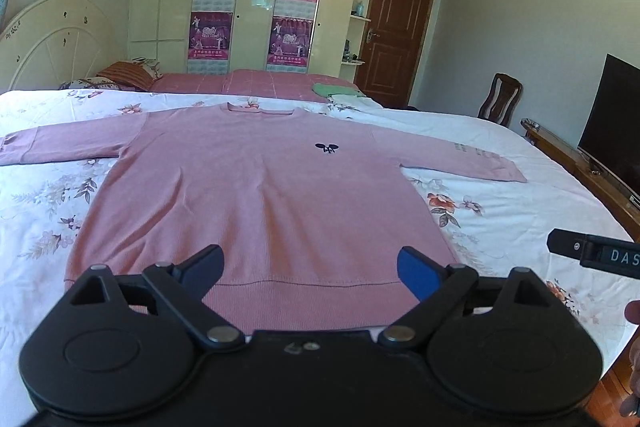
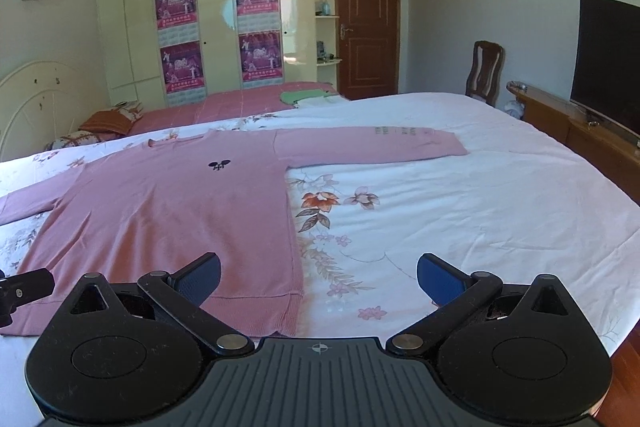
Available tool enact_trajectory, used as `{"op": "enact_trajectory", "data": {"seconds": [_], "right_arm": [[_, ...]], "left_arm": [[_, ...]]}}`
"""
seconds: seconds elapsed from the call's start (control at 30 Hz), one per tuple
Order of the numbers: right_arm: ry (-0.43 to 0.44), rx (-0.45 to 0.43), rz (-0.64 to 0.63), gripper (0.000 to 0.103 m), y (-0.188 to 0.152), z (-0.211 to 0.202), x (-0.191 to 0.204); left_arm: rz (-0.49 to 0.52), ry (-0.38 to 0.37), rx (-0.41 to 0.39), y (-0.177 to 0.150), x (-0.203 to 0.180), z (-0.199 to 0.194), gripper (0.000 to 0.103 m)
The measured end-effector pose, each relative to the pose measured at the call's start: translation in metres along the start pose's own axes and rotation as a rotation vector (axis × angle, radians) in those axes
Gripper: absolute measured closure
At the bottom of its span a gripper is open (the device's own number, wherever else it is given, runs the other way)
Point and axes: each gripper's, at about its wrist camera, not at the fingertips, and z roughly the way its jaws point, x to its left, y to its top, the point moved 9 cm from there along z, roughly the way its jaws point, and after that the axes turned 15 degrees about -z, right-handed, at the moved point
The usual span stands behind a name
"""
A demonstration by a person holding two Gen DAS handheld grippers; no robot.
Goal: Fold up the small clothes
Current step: 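Move the right tool to the sleeve cuff and close on it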
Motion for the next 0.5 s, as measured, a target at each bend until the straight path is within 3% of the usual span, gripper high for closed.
{"op": "enact_trajectory", "data": {"seconds": [0.3,0.5], "right_arm": [[-0.045,0.002,-0.009,0.001,0.016,0.038,-0.029],[-0.064,0.005,0.000,0.001,0.033,0.079,-0.047]], "left_arm": [[0.001,0.054,-0.033,0.028,0.002,0.048,0.027],[-0.014,0.108,-0.045,0.055,0.012,0.086,0.029]]}}
